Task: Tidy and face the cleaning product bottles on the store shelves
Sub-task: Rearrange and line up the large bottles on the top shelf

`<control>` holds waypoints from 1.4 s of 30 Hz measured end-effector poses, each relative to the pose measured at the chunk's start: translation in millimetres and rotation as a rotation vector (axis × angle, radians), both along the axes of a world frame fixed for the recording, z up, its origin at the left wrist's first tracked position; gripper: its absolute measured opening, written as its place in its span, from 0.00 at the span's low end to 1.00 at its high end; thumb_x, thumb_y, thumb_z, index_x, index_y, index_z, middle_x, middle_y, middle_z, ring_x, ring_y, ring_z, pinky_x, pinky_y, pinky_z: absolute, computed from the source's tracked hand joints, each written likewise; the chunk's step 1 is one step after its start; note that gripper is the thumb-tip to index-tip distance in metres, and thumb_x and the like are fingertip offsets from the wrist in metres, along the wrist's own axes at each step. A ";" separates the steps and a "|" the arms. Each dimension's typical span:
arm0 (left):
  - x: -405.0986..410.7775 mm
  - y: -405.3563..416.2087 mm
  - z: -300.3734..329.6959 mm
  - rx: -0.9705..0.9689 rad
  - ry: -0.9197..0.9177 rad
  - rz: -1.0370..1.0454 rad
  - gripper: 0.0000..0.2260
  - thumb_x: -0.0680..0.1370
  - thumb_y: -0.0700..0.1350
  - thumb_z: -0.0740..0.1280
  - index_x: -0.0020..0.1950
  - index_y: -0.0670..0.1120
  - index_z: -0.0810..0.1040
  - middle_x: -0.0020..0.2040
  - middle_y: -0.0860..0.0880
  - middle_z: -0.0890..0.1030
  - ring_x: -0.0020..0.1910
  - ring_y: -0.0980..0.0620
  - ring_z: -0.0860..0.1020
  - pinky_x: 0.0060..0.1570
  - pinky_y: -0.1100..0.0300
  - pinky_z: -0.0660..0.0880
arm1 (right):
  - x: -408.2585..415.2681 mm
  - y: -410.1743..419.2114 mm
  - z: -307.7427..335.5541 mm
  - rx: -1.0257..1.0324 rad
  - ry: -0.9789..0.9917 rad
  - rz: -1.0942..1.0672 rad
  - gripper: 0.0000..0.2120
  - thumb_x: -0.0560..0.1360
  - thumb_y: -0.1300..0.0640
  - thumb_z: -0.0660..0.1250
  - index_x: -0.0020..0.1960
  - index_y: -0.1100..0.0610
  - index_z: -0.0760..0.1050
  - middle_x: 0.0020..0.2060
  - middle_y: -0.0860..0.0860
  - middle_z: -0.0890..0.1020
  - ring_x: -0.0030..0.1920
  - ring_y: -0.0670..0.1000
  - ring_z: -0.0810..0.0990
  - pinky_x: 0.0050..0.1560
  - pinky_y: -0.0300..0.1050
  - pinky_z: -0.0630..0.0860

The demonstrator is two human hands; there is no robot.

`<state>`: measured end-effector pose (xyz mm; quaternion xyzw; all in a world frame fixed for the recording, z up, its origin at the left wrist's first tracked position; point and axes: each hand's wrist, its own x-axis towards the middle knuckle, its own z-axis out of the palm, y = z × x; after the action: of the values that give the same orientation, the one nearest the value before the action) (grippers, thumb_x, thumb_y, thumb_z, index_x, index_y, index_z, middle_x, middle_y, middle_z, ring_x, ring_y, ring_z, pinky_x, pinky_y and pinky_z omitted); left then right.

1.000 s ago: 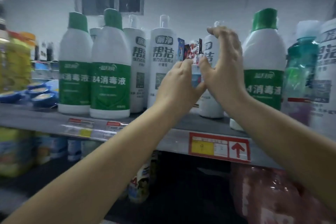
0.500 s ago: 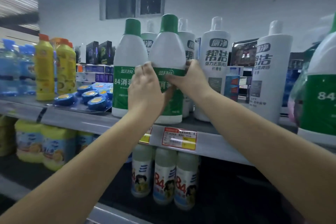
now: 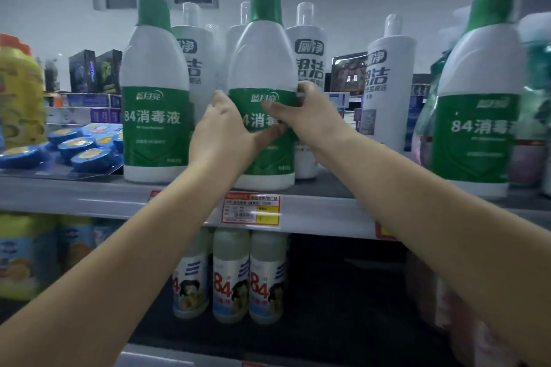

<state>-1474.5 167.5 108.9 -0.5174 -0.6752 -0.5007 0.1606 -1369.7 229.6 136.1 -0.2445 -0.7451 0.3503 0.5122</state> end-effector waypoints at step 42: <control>7.7 0.8 7.5 0.233 0.271 -0.037 0.33 0.73 0.46 0.70 0.72 0.41 0.56 0.67 0.43 0.68 0.66 0.47 0.67 0.63 0.62 0.62 | -2.7 -18.3 12.5 0.712 -0.197 -0.437 0.30 0.74 0.61 0.64 0.73 0.57 0.57 0.70 0.51 0.66 0.70 0.47 0.63 0.60 0.27 0.53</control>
<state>-1466.8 168.3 116.4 -0.5702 -0.5752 -0.5042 0.2999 -1372.4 211.3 148.5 -0.2369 -0.7955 -0.0704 0.5533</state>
